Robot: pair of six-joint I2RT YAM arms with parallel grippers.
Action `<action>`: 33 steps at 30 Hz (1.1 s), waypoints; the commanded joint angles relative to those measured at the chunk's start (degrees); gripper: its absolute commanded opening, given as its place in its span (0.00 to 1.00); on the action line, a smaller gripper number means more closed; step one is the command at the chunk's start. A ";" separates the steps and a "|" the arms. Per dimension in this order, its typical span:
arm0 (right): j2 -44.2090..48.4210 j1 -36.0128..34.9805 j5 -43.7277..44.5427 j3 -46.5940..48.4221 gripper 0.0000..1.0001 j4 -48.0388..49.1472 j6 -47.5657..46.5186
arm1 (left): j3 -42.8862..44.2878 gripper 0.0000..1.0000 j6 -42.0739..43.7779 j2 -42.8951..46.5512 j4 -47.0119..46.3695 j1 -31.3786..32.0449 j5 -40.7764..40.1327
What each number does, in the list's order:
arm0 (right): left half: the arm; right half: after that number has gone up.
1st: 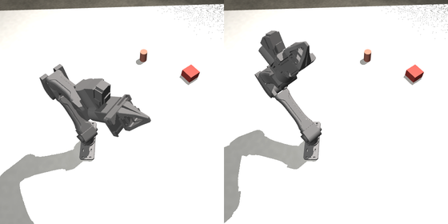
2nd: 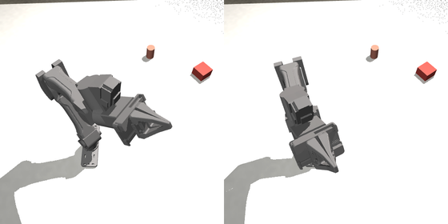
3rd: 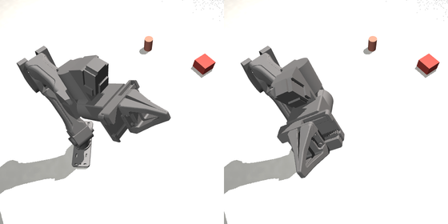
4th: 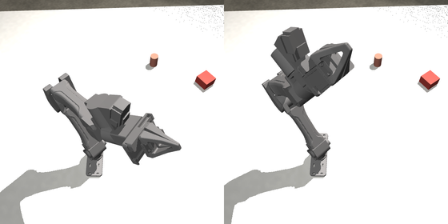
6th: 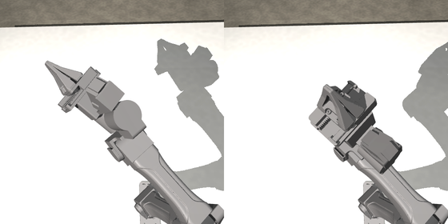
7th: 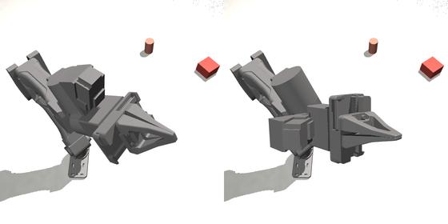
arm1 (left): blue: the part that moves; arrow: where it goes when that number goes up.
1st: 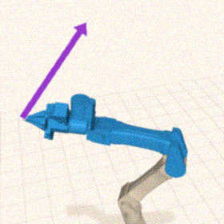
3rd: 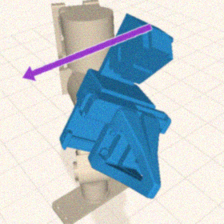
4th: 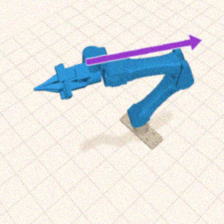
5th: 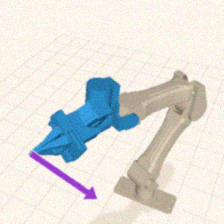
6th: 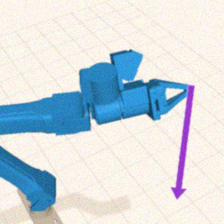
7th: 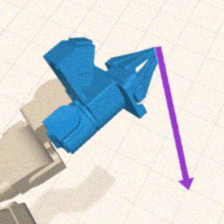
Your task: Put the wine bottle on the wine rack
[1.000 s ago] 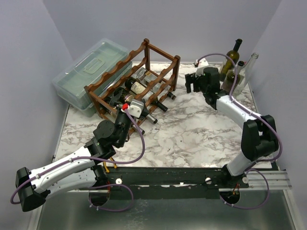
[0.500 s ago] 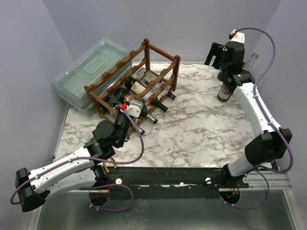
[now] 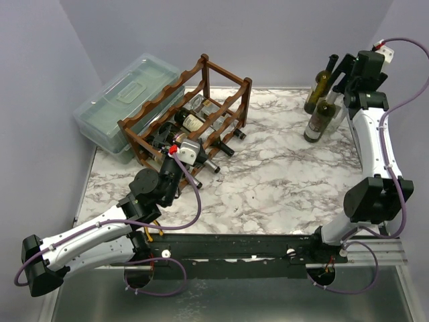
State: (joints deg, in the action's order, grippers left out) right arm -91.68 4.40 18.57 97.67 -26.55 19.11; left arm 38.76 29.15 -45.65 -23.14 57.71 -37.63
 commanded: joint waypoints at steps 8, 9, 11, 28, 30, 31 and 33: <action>-6.65 1.42 -1.50 0.97 0.90 -4.25 -0.16 | -0.18 0.95 -1.00 0.13 -1.30 -0.23 0.78; -6.91 1.39 -1.54 0.51 0.89 -3.51 -0.46 | -0.11 0.95 -1.17 0.05 -1.30 -0.23 0.90; -7.50 1.38 -1.69 -0.41 0.86 -2.15 -1.06 | -0.20 0.95 -1.31 -0.16 -1.28 -0.18 1.32; -5.08 0.03 -14.24 -8.11 0.13 -2.98 -0.81 | -0.26 0.99 -5.36 -1.83 -0.60 -0.23 10.30; -3.32 -1.64 -16.56 -9.81 0.10 -3.69 -1.44 | 0.40 0.99 -7.81 -1.56 1.38 -0.12 14.29; -2.03 -2.57 -17.15 -10.83 0.10 -3.70 -1.51 | 0.82 0.99 -8.70 -1.51 2.96 -0.12 16.64; 0.13 -4.28 -19.95 -13.35 0.09 -3.52 -1.78 | 2.04 0.99 -10.05 -1.72 5.69 -0.12 20.38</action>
State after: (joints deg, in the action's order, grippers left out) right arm -95.81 3.90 8.03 88.55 -26.46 17.21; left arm 38.76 24.23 -47.57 -22.41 57.71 -28.10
